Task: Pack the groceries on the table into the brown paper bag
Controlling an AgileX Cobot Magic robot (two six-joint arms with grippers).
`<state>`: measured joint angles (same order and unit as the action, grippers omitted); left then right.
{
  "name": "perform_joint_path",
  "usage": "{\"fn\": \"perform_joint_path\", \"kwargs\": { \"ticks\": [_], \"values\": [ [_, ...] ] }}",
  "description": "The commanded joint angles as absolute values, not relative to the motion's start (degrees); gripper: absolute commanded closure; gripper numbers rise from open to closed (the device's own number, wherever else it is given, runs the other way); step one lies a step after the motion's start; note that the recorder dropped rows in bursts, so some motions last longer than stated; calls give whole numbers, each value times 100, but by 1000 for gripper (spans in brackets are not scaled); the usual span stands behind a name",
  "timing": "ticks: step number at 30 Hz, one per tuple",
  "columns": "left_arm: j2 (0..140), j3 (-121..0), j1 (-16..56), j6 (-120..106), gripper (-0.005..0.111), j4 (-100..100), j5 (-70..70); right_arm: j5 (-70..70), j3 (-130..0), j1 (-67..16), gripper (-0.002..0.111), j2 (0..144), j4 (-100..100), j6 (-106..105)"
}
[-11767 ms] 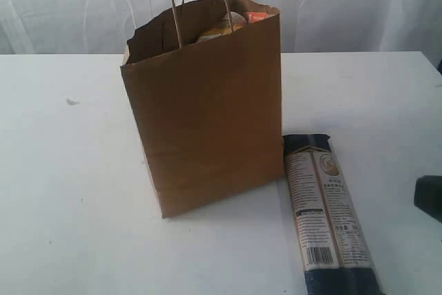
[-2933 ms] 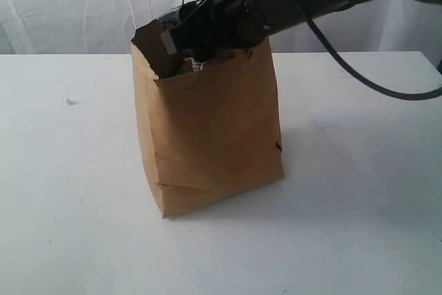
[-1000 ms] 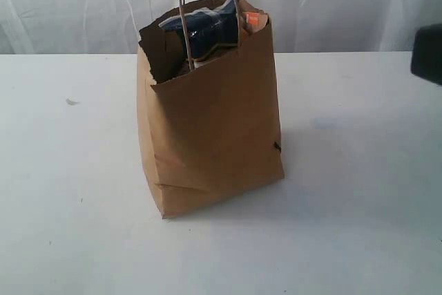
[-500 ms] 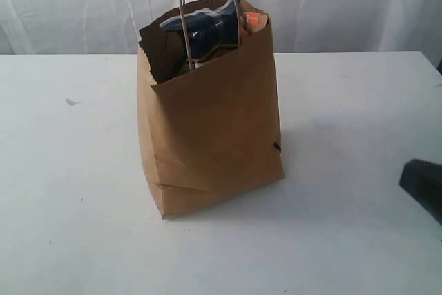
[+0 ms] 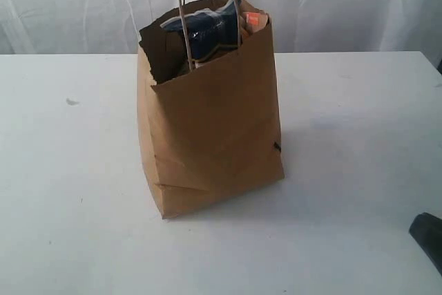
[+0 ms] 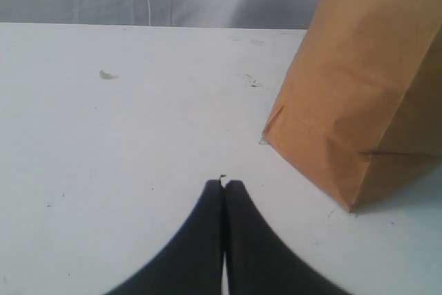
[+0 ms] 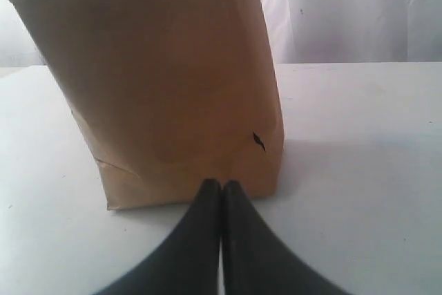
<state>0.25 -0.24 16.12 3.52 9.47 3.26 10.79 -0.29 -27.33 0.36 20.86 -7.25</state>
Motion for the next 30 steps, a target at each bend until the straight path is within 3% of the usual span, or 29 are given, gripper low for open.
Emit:
{"fn": "perform_joint_path", "kwargs": {
  "ticks": [1, 30],
  "values": [
    [0, 0, 1600, 368, 107, 968, 308, 1035, 0, -2690, 108, 0, 1046, 250],
    [0, 0, 1600, 368, 107, 968, 308, 1048, 0, -2690, 108, 0, 422, 771]
  ]
}}
